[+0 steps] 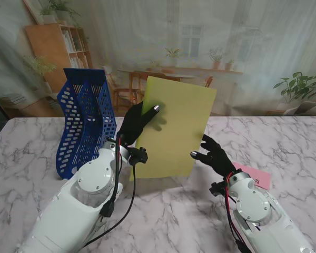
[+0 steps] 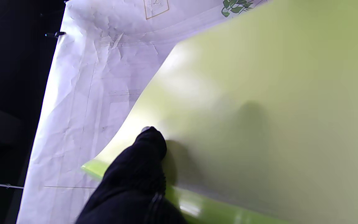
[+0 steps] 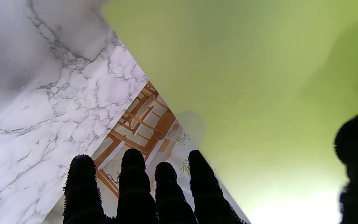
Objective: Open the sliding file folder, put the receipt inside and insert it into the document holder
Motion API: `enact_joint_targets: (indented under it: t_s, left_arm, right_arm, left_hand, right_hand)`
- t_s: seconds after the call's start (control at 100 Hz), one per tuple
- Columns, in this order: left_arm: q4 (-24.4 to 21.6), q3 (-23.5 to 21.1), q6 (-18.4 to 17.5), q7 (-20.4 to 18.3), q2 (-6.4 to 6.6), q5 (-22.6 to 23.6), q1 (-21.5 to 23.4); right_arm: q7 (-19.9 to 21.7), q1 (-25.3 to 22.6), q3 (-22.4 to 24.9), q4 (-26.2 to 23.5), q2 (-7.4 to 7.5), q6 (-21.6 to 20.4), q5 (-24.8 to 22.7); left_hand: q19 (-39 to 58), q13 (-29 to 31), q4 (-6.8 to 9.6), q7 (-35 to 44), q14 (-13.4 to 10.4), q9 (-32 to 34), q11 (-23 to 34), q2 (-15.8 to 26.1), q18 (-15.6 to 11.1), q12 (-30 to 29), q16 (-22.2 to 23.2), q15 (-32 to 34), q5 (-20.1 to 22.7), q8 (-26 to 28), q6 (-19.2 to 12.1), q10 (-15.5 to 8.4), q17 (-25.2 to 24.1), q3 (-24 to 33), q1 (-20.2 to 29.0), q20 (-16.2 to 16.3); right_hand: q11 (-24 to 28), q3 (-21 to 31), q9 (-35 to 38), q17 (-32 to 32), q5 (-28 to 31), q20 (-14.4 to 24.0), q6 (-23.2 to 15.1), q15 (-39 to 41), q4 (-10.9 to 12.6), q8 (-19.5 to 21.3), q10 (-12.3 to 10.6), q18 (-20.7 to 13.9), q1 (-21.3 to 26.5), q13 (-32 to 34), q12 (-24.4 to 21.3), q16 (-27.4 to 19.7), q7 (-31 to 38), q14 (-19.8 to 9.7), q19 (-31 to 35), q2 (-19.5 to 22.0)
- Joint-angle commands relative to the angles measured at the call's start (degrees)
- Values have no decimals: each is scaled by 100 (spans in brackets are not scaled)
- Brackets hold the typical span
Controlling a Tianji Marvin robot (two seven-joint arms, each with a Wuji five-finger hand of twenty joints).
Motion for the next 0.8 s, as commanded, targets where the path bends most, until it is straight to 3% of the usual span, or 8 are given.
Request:
enact_joint_targets:
  t_s: [0.0, 0.13, 0.23, 0.38, 0.52, 0.65, 0.79]
  left_arm:
    - [-7, 54, 76, -65, -71, -68, 3]
    - [-110, 122, 178, -63, -82, -162, 60]
    - [-170, 158, 269, -79, -78, -164, 95]
    - [-130, 155, 324, -24, -97, -154, 88]
    - [-74, 91, 343, 56, -114, -133, 69]
    - [-83, 60, 391, 99, -109, -1, 72]
    - [-169, 76, 521, 159, -116, 79, 109]
  right_arm:
    - [-35, -9, -31, -17, 5, 65, 52]
    - [-68, 1, -57, -18, -3, 61, 54]
    - [-50, 5, -64, -21, -3, -9, 110]
    - [-104, -37, -30, -61, -19, -101, 183]
    - [-260, -94, 25, -101, -56, -224, 250]
    - [-377, -143, 72, -135, -75, -322, 234]
    - [-602, -160, 71, -141, -113, -418, 126]
  left_hand:
    - [527, 233, -81, 145, 370, 168, 118, 141, -245, 74, 96, 255, 295, 107, -184, 53, 320, 487, 409, 23]
    - [575, 269, -82, 135, 386, 194, 143, 130, -227, 105, 124, 284, 304, 104, -181, 60, 336, 486, 409, 24]
    - [628, 306, -80, 121, 403, 236, 204, 127, -199, 167, 166, 333, 312, 101, -173, 62, 356, 484, 409, 27]
    - [674, 303, -79, 99, 429, 231, 223, 131, -181, 224, 210, 365, 311, 99, -173, 64, 340, 477, 409, 31]
    - [681, 291, -77, 82, 423, 221, 210, 142, -191, 245, 225, 354, 302, 100, -179, 55, 323, 472, 409, 26]
    - [689, 291, -76, 71, 427, 227, 207, 146, -179, 260, 237, 349, 303, 103, -169, 51, 319, 466, 409, 24]
    - [700, 294, -73, 62, 425, 227, 201, 141, -183, 267, 246, 348, 303, 105, -170, 54, 327, 465, 409, 23]
  right_hand:
    - [-305, 147, -187, -119, 141, 86, 33, -249, -143, 234, -181, -275, -397, -174, -150, -92, 304, -216, -143, -157]
    - [-423, 143, -187, -191, 263, 84, -49, -265, -145, 413, -157, -316, -328, -227, -194, -103, 591, -212, -190, -216]
    - [-341, 107, -165, -285, 310, -17, -236, -341, -134, 773, -156, -477, -178, -390, -136, -226, 1105, -279, -352, -289]
    - [992, 25, 160, -228, 372, -63, -596, -278, -99, 1584, -35, -471, 110, -159, 457, -247, 2477, -216, -367, -404]
    - [1901, -420, 1020, 26, 565, -135, -896, 4, 10, 2041, -27, -328, 776, 501, 832, -95, 3797, -53, -317, -411]
    - [2395, -721, 1770, 354, 1478, -220, -1221, 445, 118, 2226, -52, -111, 1474, 1120, 1148, 154, 4615, 101, -212, -478]
    - [2606, -771, 2184, 657, 2441, -276, -1530, 883, 207, 2286, -63, 77, 2065, 1495, 1450, 391, 4917, 141, -67, -604]
